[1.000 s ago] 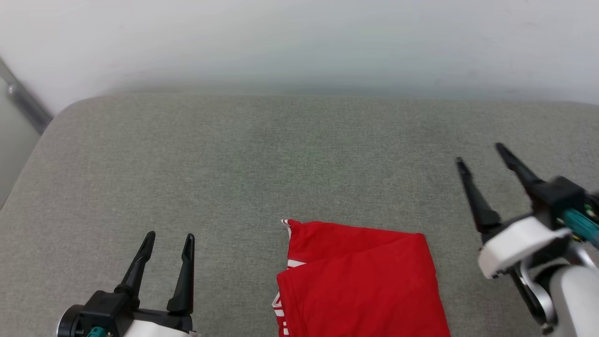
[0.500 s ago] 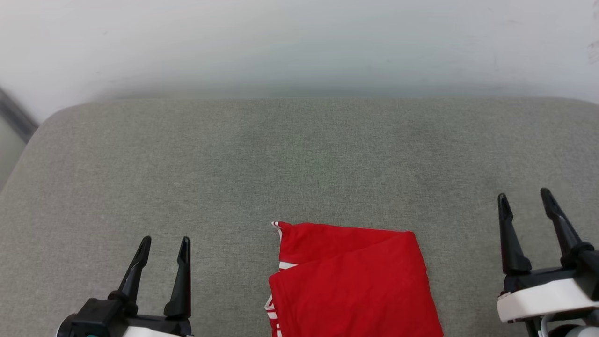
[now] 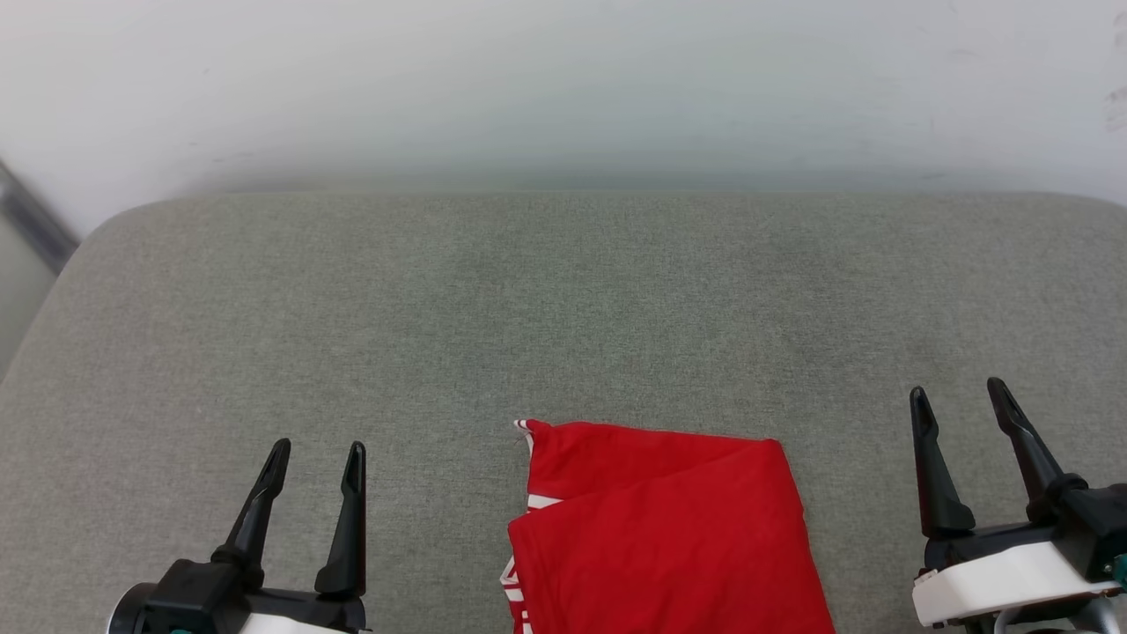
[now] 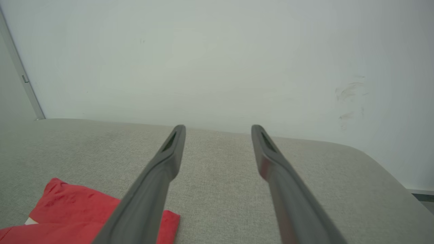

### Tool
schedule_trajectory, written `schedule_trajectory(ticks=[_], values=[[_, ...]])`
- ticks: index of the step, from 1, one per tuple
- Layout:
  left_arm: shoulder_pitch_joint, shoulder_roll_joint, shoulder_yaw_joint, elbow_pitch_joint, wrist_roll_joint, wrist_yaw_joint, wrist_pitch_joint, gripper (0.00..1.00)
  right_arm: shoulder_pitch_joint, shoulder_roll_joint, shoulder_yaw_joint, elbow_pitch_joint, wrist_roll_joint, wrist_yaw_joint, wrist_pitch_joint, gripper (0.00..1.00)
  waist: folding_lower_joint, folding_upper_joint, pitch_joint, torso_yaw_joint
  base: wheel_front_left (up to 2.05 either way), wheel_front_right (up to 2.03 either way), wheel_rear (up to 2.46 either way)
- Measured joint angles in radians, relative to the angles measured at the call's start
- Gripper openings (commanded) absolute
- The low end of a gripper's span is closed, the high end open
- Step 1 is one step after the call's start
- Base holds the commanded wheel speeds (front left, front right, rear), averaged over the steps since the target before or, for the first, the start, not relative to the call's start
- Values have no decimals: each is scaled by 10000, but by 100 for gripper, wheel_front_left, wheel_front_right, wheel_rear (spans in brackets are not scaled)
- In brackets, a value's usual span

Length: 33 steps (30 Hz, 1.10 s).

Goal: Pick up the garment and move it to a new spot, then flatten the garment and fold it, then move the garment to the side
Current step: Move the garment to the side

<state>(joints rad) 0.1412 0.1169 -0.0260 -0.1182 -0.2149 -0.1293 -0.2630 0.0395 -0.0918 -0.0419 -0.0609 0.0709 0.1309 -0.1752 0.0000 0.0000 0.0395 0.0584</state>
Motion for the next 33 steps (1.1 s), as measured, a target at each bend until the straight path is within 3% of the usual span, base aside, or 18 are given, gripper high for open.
schedule_trajectory(ticks=[7,10,17,24,26,33], values=[[-7,10,-67,2,42,0,0,100,58,-31,17,-42,84,0,119,100,0,0,98,27,0,0,0],[-31,35,-234,36,90,0,0,100,57,-219,121,-151,184,0,675,100,0,0,193,78,0,0,0],[-243,48,-313,58,96,0,0,100,-6,-1354,1126,-539,1120,0,4475,100,0,0,578,199,0,0,0],[-603,48,-587,167,113,0,0,100,-225,-1733,1534,-1047,2537,0,8253,100,0,0,1096,441,0,0,0],[-738,48,-654,199,142,0,0,100,-330,-1563,1457,-1037,2853,-2,9099,100,0,0,1231,552,0,0,0],[-1060,54,-928,372,169,0,0,100,-734,-1127,1448,-426,2755,0,10385,100,0,0,1613,1030,0,0,0]])
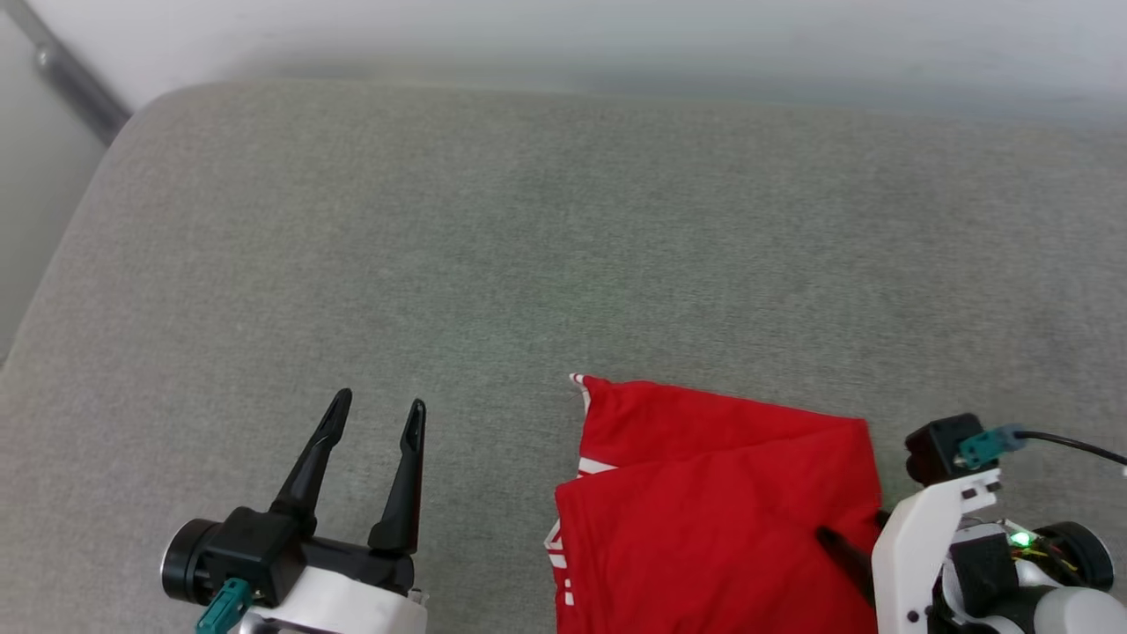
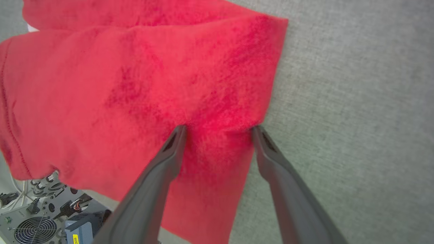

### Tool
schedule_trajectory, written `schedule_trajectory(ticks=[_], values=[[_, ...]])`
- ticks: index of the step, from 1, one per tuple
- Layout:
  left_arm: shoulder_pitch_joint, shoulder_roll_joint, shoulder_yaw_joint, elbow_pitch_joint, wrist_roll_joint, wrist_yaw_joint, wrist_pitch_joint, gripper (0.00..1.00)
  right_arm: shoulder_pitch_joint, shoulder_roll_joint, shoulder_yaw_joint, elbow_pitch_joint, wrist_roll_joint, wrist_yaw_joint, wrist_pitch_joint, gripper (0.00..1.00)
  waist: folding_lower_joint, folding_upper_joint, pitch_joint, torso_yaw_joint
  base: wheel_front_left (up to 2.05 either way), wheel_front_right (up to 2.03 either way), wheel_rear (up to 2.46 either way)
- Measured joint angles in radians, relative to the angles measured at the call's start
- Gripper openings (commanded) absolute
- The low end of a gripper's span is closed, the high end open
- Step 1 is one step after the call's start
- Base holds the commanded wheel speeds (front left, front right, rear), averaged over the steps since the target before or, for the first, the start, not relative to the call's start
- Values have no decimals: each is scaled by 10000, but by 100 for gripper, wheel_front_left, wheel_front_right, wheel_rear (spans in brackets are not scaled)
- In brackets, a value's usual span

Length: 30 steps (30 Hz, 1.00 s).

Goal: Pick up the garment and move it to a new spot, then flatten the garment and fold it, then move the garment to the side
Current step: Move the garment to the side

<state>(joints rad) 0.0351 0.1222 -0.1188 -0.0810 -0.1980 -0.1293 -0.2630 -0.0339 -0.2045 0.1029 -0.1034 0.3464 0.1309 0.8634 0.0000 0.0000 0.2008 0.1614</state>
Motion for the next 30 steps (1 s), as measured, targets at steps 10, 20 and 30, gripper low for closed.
schedule_trajectory(ticks=[10,20,30], values=[[-158,-36,-186,146,0,0,0,100,-417,255,274,1302,-623,-17,-188,100,-1,0,242,565,0,0,0],[-82,-36,-318,242,-88,0,0,100,-812,-84,1043,1871,-1244,12,-1306,0,-1,0,-34,363,0,0,0],[-198,-207,-965,130,-167,0,0,100,-1981,-2742,2431,408,-3266,10,-1371,0,0,0,-52,-668,0,0,0]])
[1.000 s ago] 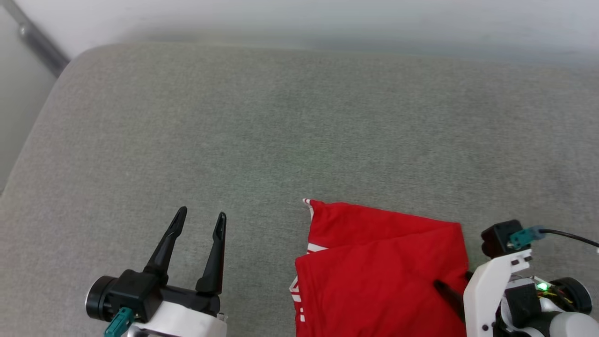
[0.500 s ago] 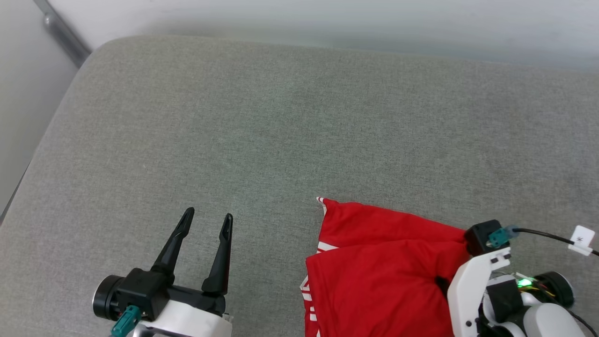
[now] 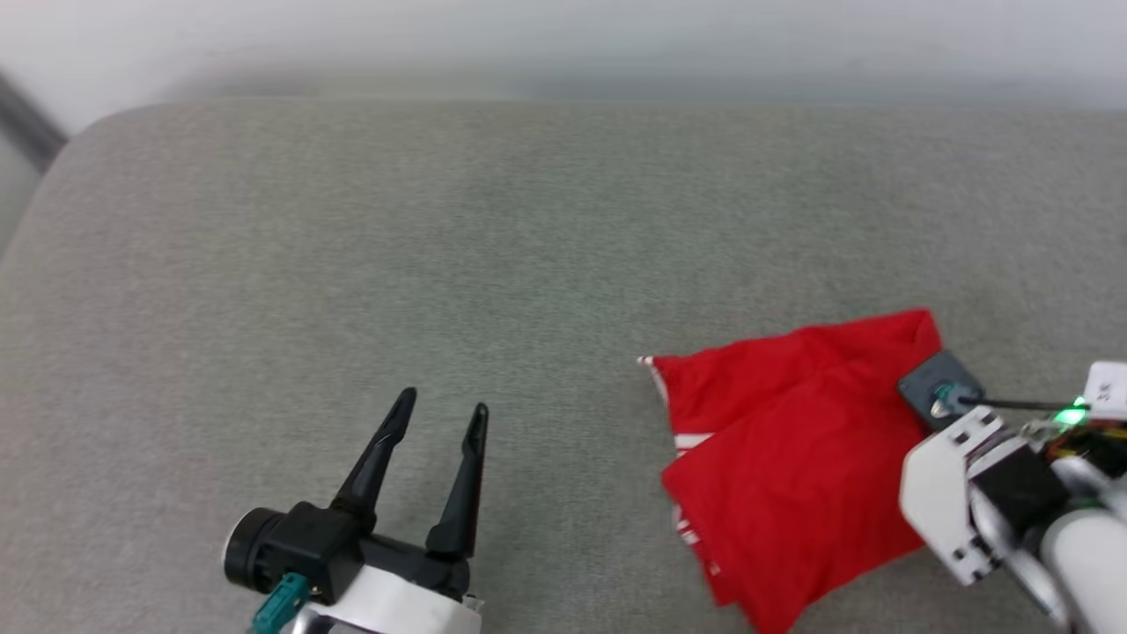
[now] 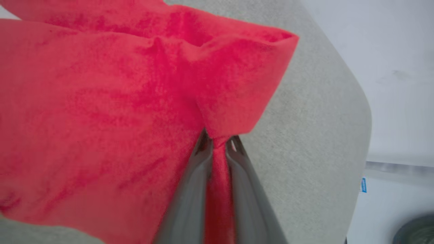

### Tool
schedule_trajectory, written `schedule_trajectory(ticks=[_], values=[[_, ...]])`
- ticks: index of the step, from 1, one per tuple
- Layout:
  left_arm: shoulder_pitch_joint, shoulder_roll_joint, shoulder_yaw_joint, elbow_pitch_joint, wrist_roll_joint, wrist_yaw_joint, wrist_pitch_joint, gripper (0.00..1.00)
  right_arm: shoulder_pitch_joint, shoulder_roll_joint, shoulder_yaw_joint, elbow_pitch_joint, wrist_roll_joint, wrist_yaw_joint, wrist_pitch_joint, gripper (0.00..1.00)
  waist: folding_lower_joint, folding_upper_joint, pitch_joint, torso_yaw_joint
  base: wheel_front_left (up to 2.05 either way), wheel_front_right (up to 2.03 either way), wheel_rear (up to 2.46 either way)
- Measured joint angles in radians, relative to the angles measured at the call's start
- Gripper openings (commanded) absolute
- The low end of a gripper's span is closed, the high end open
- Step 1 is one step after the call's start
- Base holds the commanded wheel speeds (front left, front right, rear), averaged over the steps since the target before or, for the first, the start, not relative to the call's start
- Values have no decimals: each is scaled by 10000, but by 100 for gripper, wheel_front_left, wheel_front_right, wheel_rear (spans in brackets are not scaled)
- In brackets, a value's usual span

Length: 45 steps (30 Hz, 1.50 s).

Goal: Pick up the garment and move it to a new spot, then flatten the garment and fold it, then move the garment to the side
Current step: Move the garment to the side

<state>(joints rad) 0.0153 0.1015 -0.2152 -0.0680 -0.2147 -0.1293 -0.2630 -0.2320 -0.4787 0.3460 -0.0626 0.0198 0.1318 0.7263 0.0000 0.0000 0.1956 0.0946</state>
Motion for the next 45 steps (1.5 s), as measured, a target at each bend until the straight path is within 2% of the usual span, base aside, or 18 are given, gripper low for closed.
schedule_trajectory(ticks=[8,13,16,26,32,36,37,38,45], values=[[-1087,88,-1087,15,-8,0,0,100,-1448,-2633,316,-481,42,-6,403,0,0,0,835,-1181,0,0,0],[-2102,374,-1649,54,-12,0,0,100,-1906,-3632,-209,123,245,-2,-4,0,1,0,1737,-1847,0,0,0],[-2603,594,-1944,63,-12,0,0,100,-2154,-4293,-483,757,-69,-4,-596,0,1,0,2329,-2203,0,0,0],[-3686,1333,-2353,81,-13,0,0,100,-2833,-4387,-2115,3764,-472,-2,-2548,0,2,0,4086,-2922,0,0,0],[-3987,1486,-2420,-90,-25,-23,-35,100,-3191,-4265,-3160,5191,-888,-2,-3553,0,1,0,4669,-2825,0,0,0],[-4079,1469,-2408,-128,-36,-27,-40,100,-3319,-3937,-3751,5827,-1152,-2,-4008,0,1,0,4766,-2598,0,0,0],[-4089,1459,-2397,-117,-59,-27,-40,100,-3336,-3873,-3887,5952,-1229,-2,-4146,46,1,0,4761,-2546,0,0,0],[-4090,1446,-2376,-84,-77,-25,-40,100,-3359,-3797,-4031,6050,-1315,-2,-4228,100,1,0,4733,-2502,0,0,0],[-3709,1183,-2107,142,-203,-21,-25,100,-3475,-3317,-4397,5871,-1994,-2,-4778,100,1,0,4061,-2309,0,0,0]])
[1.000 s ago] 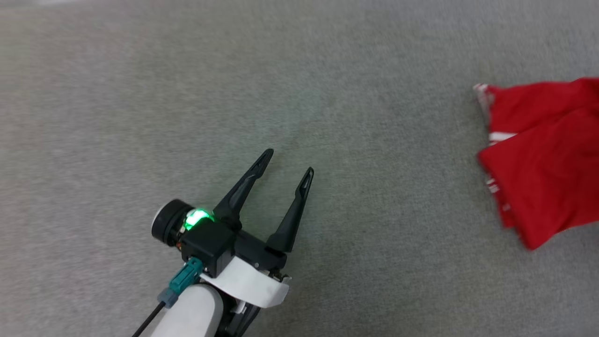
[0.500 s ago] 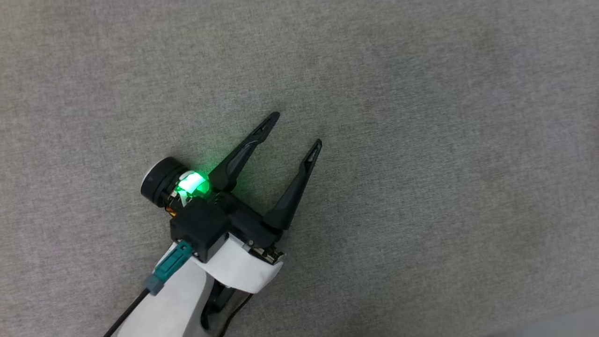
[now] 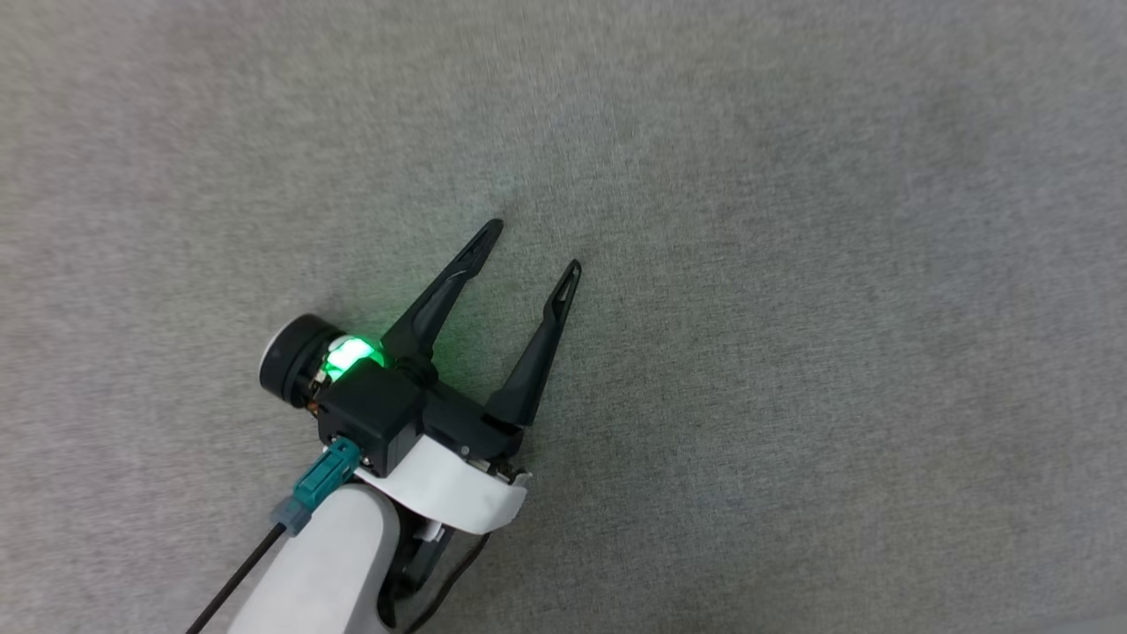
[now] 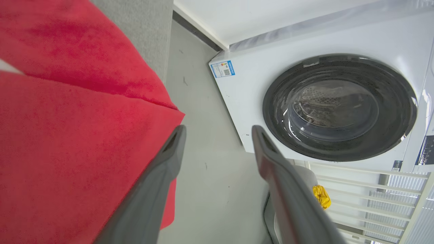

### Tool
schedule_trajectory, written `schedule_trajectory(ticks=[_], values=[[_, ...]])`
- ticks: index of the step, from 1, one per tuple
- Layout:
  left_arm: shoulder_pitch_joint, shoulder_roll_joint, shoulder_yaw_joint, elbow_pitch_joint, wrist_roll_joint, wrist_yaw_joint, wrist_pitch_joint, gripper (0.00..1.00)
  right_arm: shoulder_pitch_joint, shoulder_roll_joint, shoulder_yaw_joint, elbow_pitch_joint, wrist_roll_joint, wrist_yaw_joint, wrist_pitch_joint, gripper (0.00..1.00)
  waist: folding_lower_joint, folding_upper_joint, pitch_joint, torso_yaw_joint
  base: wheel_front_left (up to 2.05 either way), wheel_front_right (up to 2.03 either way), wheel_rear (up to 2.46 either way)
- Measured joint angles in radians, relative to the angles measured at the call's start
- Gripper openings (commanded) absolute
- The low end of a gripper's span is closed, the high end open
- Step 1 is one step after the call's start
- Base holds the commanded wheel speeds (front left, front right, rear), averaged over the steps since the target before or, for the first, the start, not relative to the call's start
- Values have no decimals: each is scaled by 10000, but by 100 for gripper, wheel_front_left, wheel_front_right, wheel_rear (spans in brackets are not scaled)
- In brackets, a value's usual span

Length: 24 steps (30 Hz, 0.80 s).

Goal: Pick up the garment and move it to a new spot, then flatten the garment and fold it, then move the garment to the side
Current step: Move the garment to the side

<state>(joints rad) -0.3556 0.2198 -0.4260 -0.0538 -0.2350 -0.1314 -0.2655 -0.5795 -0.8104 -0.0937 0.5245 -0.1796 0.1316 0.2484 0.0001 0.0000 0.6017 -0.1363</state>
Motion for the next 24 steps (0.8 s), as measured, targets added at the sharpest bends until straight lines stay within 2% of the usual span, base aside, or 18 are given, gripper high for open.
schedule_trajectory(ticks=[5,12,17,24], values=[[625,-382,589,25,-205,0,17,100,-326,604,169,-757,-44,-2,-610,100,0,0,-870,123,0,0,0],[1692,-790,1954,171,36,17,25,100,-418,2318,435,-2075,268,-2,-1613,100,-1,0,-2302,374,0,0,0],[2301,-1035,3009,144,236,207,25,100,546,3868,291,-2895,704,-4,-2305,100,-2,0,-3253,688,0,0,0],[3130,-1126,4061,194,314,196,25,100,2256,5852,82,-3749,1371,-4,-3310,100,-3,0,-4419,1059,0,0,0]])
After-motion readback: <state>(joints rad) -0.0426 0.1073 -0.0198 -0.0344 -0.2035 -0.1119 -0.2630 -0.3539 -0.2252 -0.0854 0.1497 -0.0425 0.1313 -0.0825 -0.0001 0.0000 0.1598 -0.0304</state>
